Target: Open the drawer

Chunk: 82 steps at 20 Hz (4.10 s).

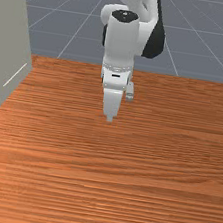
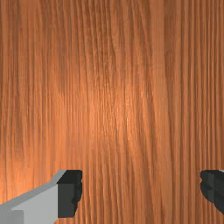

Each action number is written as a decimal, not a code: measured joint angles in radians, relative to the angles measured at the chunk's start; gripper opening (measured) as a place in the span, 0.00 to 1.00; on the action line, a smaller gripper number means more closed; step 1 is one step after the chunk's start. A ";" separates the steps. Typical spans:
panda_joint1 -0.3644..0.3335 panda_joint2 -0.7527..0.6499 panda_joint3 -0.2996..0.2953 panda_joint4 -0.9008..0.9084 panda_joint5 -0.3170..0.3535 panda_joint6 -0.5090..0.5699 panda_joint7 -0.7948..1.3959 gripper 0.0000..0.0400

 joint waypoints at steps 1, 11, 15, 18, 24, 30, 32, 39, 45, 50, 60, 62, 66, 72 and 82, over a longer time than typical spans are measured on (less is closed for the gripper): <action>0.004 -0.001 -0.010 -0.005 -0.017 -0.012 0.008 0.62; 0.056 -0.271 -0.139 0.185 -0.056 -0.645 1.352 0.03; 0.062 -0.247 -0.150 0.213 -0.035 -0.698 1.589 0.00; 0.066 -0.250 -0.148 0.218 -0.030 -0.708 1.618 0.00; 0.083 -0.305 -0.135 0.214 -0.043 -0.810 1.635 0.78; 0.081 -0.371 -0.143 0.348 -0.073 -0.913 1.645 0.99; 0.069 -0.373 -0.162 0.463 -0.074 -0.935 1.644 1.00; -0.018 -0.366 -0.249 0.696 -0.187 -0.945 1.633 1.00; -0.092 -0.349 -0.315 0.727 -0.224 -0.886 1.610 1.00; -0.116 -0.289 -0.336 0.781 -0.263 -0.843 1.597 1.00; -0.149 -0.207 -0.355 0.792 -0.262 -0.788 1.576 1.00; -0.156 -0.197 -0.359 0.793 -0.262 -0.771 1.575 1.00; -0.171 -0.190 -0.369 0.792 -0.262 -0.745 1.560 0.98; -0.157 -0.203 -0.370 0.747 -0.254 -0.739 1.567 1.00; -0.030 -0.410 -0.238 0.493 -0.205 -0.755 1.652 1.00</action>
